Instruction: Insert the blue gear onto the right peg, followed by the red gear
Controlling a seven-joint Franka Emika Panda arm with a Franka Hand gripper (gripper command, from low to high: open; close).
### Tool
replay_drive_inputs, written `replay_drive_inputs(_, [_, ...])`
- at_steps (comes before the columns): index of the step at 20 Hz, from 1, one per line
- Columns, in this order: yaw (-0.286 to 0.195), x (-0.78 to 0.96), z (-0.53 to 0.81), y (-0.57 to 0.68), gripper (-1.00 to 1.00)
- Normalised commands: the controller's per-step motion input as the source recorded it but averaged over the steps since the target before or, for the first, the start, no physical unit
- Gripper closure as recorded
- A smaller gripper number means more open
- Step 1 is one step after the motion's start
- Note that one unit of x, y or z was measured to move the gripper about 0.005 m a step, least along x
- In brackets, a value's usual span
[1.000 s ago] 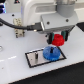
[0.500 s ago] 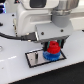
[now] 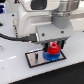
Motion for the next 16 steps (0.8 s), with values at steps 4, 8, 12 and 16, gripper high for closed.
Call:
replay_drive_inputs(4, [0.0,0.08,0.06,0.03,1.0])
replay_drive_inputs(8, [0.0,0.07,-0.03,-0.08,1.0])
replay_drive_inputs(12, [0.0,0.14,-0.24,-0.21,1.0])
replay_drive_inputs(16, [0.0,0.1,-0.2,-0.2,1.0])
